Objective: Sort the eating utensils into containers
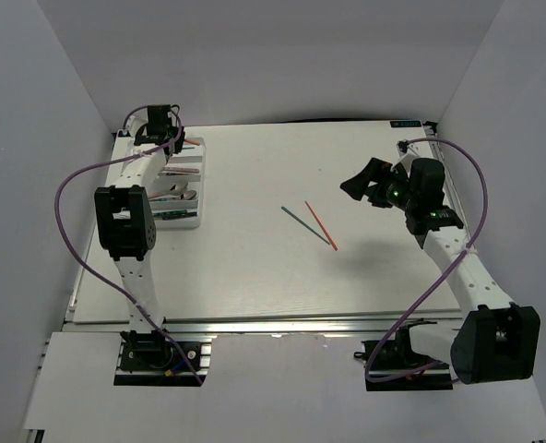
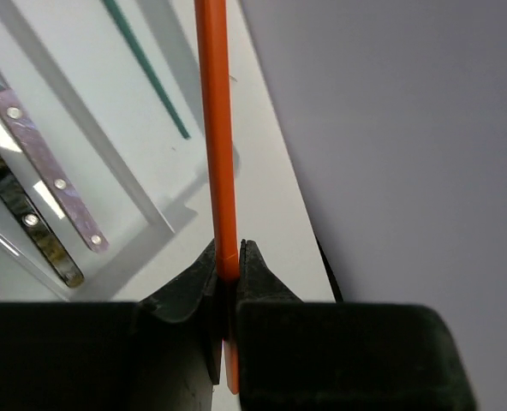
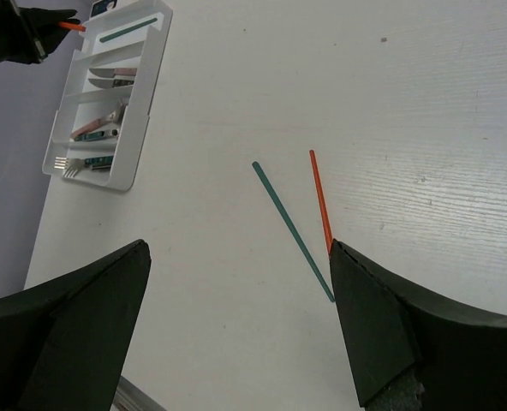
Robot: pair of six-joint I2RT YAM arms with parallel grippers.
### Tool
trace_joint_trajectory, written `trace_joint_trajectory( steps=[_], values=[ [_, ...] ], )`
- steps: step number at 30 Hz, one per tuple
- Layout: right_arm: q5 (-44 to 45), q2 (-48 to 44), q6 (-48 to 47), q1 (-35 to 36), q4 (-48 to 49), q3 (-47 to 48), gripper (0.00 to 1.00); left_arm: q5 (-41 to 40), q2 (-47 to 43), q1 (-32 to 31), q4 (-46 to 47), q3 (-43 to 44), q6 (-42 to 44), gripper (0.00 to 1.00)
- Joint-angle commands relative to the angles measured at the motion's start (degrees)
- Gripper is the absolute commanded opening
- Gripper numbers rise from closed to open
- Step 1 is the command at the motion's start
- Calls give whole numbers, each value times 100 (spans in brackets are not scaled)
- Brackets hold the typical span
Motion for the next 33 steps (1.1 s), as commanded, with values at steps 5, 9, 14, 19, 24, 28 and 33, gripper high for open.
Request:
trace_joint_trajectory(
  steps=[5,9,14,19,24,28,33],
  values=[
    [13,-389,-533,12,-332,-39,89,-234,1100,422,-494,1292,-1035,6],
    [-135,-451,-490,64,-209,-198,89,-190,1471,493,-425,1524,-1149,7],
    [259,-302,-744,249,-480,-128,89,-6,1577,510,14,1138,-1324,16],
    [593,-214,-973,486,-701,30,89,109,1603,519,366,978,-1343,49],
    [778,-47,-1148,662,-859,145,89,126,1402,519,419,944,-1334,63],
    [1146,409,-1464,986,-1156,399,89,232,981,519,638,707,-1282,71],
    [2313,1594,-2018,1909,-1764,865,89,487,295,458,561,689,-422,82]
  ],
)
